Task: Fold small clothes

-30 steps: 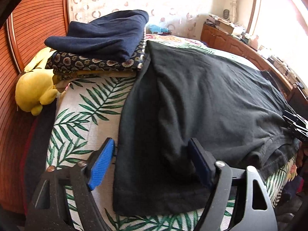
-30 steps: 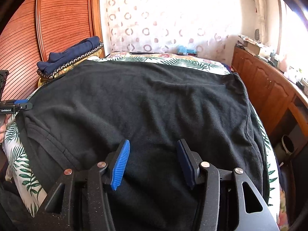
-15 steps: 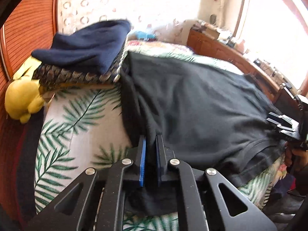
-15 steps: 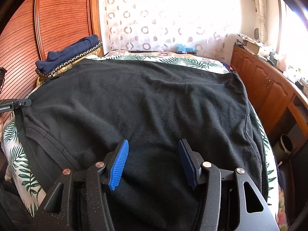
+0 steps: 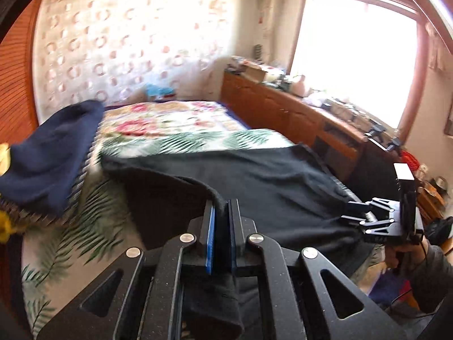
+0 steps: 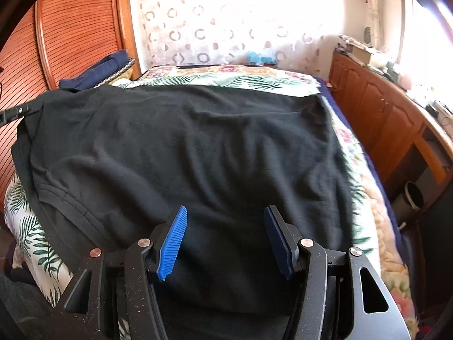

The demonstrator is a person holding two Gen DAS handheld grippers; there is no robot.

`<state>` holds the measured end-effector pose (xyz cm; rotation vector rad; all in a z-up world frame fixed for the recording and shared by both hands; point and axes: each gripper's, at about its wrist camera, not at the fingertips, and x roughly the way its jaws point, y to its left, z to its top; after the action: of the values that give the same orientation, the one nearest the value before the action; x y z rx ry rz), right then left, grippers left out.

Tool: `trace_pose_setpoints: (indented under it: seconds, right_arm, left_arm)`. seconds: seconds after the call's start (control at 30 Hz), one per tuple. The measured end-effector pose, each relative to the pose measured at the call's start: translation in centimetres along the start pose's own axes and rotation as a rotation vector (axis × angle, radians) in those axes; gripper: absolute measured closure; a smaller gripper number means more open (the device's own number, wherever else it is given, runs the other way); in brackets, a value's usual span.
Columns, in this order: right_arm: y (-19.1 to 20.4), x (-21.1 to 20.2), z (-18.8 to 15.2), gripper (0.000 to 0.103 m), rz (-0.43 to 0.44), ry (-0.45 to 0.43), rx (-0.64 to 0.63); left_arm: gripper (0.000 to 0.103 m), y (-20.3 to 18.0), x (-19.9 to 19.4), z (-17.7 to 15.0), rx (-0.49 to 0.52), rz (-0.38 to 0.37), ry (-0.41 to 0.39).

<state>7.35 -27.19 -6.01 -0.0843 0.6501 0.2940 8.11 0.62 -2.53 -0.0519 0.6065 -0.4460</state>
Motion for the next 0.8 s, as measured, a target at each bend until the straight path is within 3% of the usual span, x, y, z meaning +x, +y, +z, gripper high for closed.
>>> trace_pose_setpoints:
  seconds: [0.33,0.5,0.6,0.67,0.73,0.8]
  right_arm:
    - [-2.7,-3.8,-1.0,0.044,-0.014,-0.065,0.070]
    - [-2.6,-4.2,-1.2,0.044,0.010,-0.082,0.081]
    - [-3.0,-3.9,-1.2,0.044,0.025,-0.075,0.079]
    - [-2.8,-3.5,-1.1,0.044,0.029,-0.070,0.070]
    - [-2.5,-3.4,-0.9,0.044,0.034,-0.069,0.064]
    - [-2.3,-3.2,-0.6,0.044,0.040,-0.068,0.058]
  left_arm:
    - [0.094,-8.2,2.5,5.2,0.127,-0.163,-0.027]
    - [0.093,-10.4,2.6,5.5,0.153,-0.208,-0.019]
    - [0.079,-10.1,3.2,4.8,0.154,-0.198,0.005]
    - [0.059,-9.9,3.4,4.1,0.156,-0.175,0.005]
    - [0.056,-9.1,3.4,3.7,0.139,-0.164,0.005]
    - [0.046,-8.4,3.3,3.4,0.126,-0.147,0.006]
